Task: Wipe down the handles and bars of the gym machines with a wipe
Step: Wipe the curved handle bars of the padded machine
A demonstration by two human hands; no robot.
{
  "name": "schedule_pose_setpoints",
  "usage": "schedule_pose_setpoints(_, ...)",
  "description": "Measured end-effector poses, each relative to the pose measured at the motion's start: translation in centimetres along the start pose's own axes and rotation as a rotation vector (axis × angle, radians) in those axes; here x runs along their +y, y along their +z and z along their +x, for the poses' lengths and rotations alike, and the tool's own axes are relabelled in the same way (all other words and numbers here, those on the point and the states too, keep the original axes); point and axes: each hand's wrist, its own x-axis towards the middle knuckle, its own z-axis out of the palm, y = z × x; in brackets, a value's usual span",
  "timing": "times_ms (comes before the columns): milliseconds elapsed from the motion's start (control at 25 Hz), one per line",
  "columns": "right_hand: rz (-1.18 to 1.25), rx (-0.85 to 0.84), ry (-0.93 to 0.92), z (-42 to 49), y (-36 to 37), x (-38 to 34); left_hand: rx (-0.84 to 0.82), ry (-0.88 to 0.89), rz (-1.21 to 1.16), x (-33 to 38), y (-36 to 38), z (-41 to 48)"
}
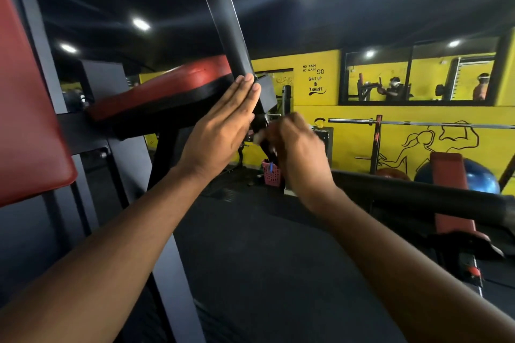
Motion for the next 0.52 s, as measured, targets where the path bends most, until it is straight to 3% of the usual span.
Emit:
schedule_pose_setpoints(40, 0.113, 0.066, 0.149, 1.5, 0.1, -0.1, 0.004, 0.001, -0.012, -0.1, 0.1, 0.0)
schedule_pose_setpoints(120, 0.341, 0.027, 0.397, 3.9, 0.2, -0.6, 0.009, 0.006, -0.034, -0.4, 0.3, -0.1)
schedule_pose_setpoints(240, 0.589, -0.124, 0.519, 4.9, -0.2, -0.1, 0.036, 0.037, -0.032, -0.7, 0.3, 0.0)
schedule_pose_setpoints(320, 0.733, -0.158, 0.504, 4.3, -0.8, -0.1, 0.049, 0.065, -0.001, -0.8, 0.3, 0.0)
schedule_pose_setpoints(400, 0.593, -0.086, 0.407, 3.2, -0.8, -0.2, 0.033, 0.078, 0.002, -1.3, 0.3, 0.0)
schedule_pose_setpoints(520, 0.145, 0.027, 0.156, 1.6, -0.4, -0.4, 0.034, 0.082, -0.02, -1.4, 0.3, 0.0)
